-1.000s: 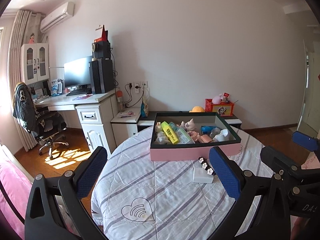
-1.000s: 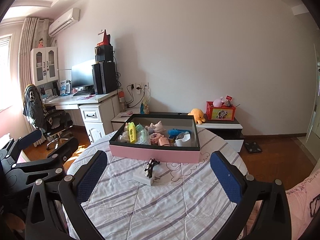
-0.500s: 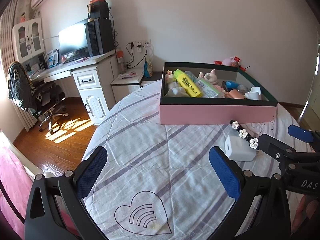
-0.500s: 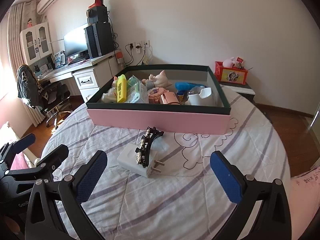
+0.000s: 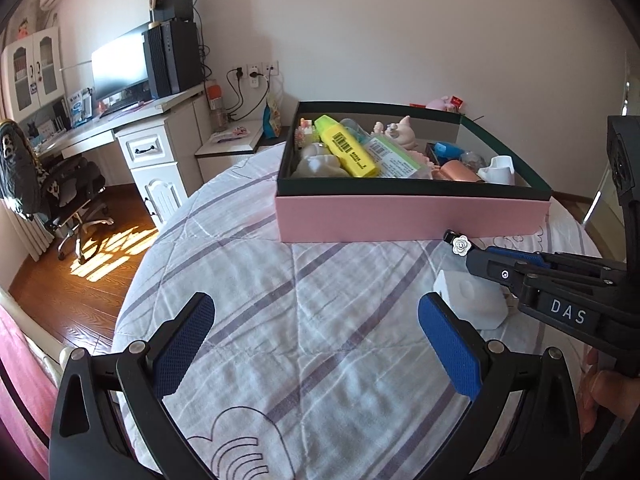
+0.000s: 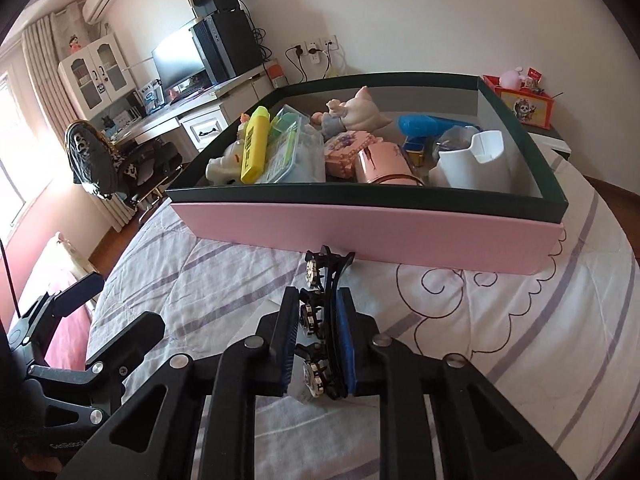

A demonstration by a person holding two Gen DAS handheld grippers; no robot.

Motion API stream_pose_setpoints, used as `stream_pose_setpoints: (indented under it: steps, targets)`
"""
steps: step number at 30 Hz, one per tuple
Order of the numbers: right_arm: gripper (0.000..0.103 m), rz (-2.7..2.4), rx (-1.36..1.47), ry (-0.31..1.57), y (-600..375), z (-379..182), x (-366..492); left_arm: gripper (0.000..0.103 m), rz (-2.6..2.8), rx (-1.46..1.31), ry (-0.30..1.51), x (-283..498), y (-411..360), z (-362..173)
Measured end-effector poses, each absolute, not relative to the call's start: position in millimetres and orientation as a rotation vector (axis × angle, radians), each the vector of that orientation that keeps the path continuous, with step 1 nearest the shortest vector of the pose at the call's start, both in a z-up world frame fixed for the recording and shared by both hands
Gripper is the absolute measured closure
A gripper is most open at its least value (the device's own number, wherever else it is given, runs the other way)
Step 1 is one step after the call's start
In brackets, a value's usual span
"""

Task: Organize rigid objects
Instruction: 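Grasp the white plug adapter with the left tool while the right tool grasps the black hair clip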

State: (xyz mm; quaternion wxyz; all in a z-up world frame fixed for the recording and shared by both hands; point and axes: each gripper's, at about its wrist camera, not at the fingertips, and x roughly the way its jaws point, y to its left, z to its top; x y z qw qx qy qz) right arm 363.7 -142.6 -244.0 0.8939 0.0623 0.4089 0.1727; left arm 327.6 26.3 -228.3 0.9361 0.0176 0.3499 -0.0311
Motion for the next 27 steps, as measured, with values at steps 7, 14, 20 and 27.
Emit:
stream_pose_setpoints:
  steps: [7,14,20,27]
  targets:
    - [0.084,0.287,0.128,0.814,-175.3,-240.7,338.7,0.000,-0.166,0.078,0.744,324.9,-17.9,-228.6]
    - [0.084,0.218,0.119,0.809,-212.4,-244.8,315.7,0.000,-0.230,0.167,0.811,331.7,-67.7,-244.8]
    - [0.084,0.193,0.120,0.816,-223.4,-252.6,313.6,0.000,-0.230,0.137,0.917,352.9,-75.6,-260.3]
    - [0.084,0.192,0.111,0.830,-219.0,-256.6,320.6,0.018,-0.213,0.110,0.910,359.7,-73.6,-260.6]
